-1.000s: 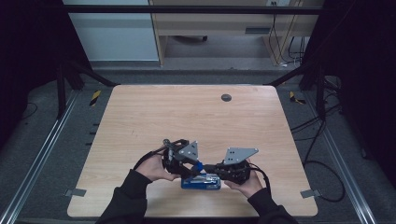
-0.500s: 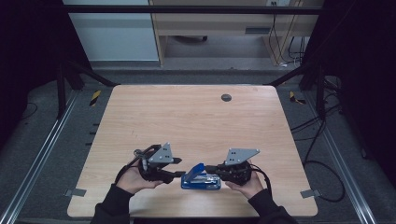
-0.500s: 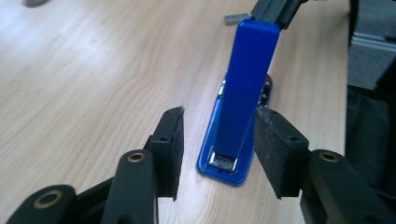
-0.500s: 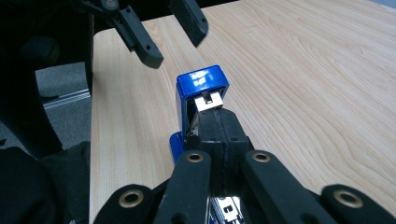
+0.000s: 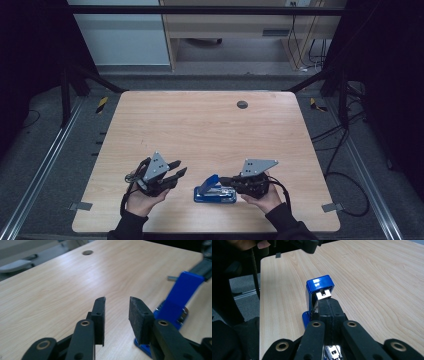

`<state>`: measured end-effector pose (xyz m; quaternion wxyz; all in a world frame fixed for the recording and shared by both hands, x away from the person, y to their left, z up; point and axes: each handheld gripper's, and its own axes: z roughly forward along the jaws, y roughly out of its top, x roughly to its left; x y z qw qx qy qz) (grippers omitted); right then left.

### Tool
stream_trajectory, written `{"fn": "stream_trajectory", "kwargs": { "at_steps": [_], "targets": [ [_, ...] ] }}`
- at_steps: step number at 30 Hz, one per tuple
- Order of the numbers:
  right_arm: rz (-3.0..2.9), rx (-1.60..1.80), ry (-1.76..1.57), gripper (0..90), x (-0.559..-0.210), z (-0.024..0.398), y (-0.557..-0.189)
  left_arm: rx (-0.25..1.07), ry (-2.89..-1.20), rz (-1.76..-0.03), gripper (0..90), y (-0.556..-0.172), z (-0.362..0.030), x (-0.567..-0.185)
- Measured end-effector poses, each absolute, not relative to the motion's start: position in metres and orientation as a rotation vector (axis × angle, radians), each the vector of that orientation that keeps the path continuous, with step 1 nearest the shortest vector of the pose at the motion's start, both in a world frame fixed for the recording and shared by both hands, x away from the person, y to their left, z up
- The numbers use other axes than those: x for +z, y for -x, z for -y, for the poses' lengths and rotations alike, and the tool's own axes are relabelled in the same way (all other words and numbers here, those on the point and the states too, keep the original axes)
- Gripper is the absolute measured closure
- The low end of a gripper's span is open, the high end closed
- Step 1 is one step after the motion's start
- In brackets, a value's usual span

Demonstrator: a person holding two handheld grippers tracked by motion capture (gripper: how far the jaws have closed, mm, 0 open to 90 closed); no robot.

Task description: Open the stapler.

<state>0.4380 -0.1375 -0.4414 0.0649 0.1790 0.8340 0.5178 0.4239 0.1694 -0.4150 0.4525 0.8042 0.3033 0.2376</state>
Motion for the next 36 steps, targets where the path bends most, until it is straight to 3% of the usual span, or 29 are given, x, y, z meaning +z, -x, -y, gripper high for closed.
{"fn": "stream_trajectory", "kwargs": {
  "at_steps": [11, 21, 32, 36],
  "targets": [
    [-2.518, 1.561, -0.549, 90.0, -0.441, 0.137, -0.438, 0.643, -1.729, -0.930, 78.5, -0.408, -0.162, -0.426],
    [-2.519, 1.563, -0.554, 90.0, -0.441, 0.137, -0.438, 0.640, -1.532, -1.051, 85.8, -0.366, -0.147, -0.470],
    [-2.522, 1.571, -0.559, 90.0, -0.441, 0.137, -0.439, 0.778, -1.497, -1.104, 89.5, -0.328, -0.119, -0.494],
    [-2.520, 1.568, -0.558, 90.0, -0.441, 0.137, -0.439, 0.772, -1.502, -1.101, 89.7, -0.321, -0.108, -0.499]
  ]
}}
